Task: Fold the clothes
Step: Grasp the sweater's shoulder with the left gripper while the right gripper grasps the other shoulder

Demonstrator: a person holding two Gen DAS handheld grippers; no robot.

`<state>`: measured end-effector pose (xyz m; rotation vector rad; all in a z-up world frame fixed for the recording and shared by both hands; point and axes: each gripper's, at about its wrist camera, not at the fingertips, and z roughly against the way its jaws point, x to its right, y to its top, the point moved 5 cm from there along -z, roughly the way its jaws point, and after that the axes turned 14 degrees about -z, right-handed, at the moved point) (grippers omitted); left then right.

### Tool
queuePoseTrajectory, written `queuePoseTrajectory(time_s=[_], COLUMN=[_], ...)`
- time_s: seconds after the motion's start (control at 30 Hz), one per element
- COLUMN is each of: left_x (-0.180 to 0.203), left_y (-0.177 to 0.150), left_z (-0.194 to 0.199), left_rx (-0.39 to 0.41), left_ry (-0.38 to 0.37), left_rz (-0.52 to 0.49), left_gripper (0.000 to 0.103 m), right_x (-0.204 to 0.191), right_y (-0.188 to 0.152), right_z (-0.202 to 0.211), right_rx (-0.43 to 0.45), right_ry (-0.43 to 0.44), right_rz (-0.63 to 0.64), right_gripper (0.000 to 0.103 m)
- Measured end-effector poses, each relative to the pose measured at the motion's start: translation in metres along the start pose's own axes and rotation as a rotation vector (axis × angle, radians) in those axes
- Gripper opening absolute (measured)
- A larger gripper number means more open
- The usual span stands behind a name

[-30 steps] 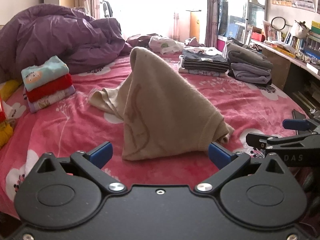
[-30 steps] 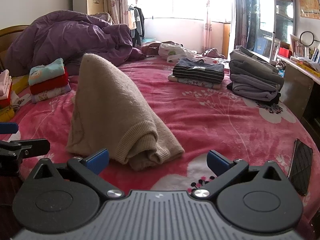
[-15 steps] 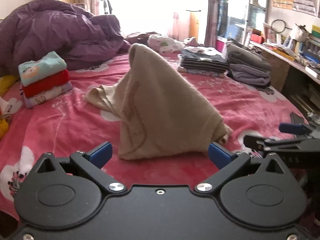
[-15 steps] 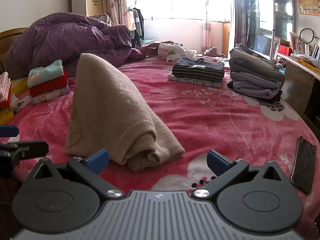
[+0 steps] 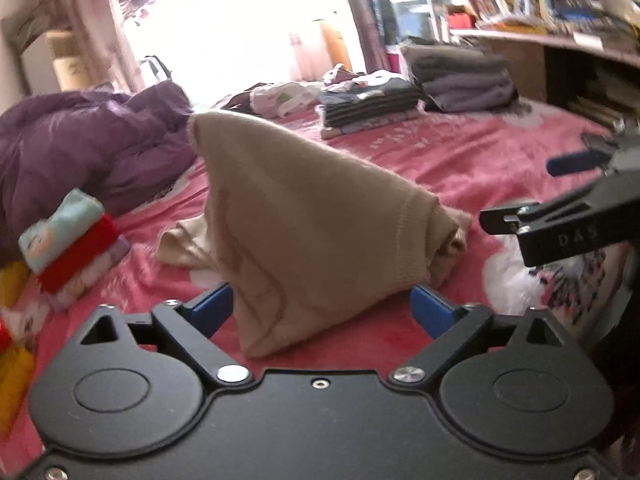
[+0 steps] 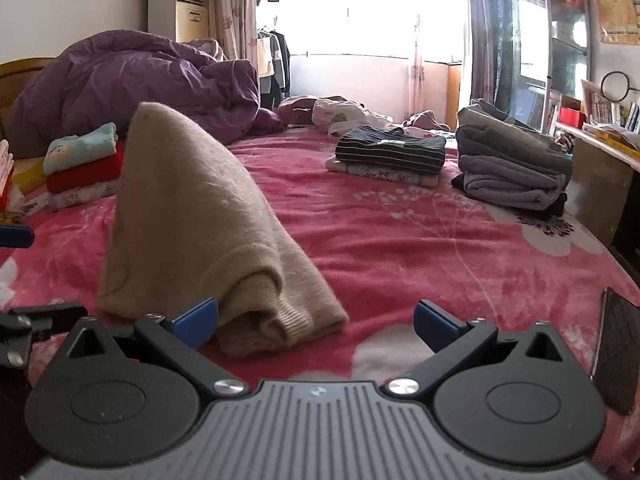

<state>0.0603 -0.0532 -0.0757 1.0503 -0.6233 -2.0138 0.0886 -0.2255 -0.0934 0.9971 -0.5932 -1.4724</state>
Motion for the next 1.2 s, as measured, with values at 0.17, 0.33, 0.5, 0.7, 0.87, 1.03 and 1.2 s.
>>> queuePoseTrajectory(time_s=[0.17, 0.33, 0.5, 0.7, 0.87, 1.03, 1.2], left_x=[0.012, 0.024, 0.037, 0.054, 0.058, 0.050, 0.036], left_y=[-0.003, -0.008, -0.015, -0.023, -0.023, -0.015, -0.002], left_z=[-0.027, -0.051, -0.066, -0.081, -0.088, -0.090, -0.077], left_rx=[-0.019, -0.040, -0.056, -0.057, -0.030, 0.005, 0.051], left_ry=[-0.008, 0.011, 0.031, 0.064, 0.144, 0.173, 0.188], left_rz=[-0.095, -0.174, -0.255, -0.368, -0.431, -0.431, -0.360], left_gripper=[0.074, 0.067, 0.062, 0.058, 0.042, 0.035, 0.007], right_x=[0.008, 0.016, 0.020, 0.019, 0.011, 0.003, 0.001], right_y=[-0.015, -0.029, -0.038, -0.043, -0.047, -0.051, -0.051], right_z=[-0.017, -0.032, -0.042, -0.051, -0.057, -0.059, -0.062], right_rx=[-0.030, -0.065, -0.068, -0.056, -0.024, -0.001, -0.007], right_ry=[0.027, 0.053, 0.053, 0.057, 0.076, 0.070, 0.064], right_rz=[0.031, 0.047, 0.058, 0.071, 0.116, 0.182, 0.184], right_gripper=[0.103, 0.103, 0.096, 0.096, 0.096, 0.094, 0.082])
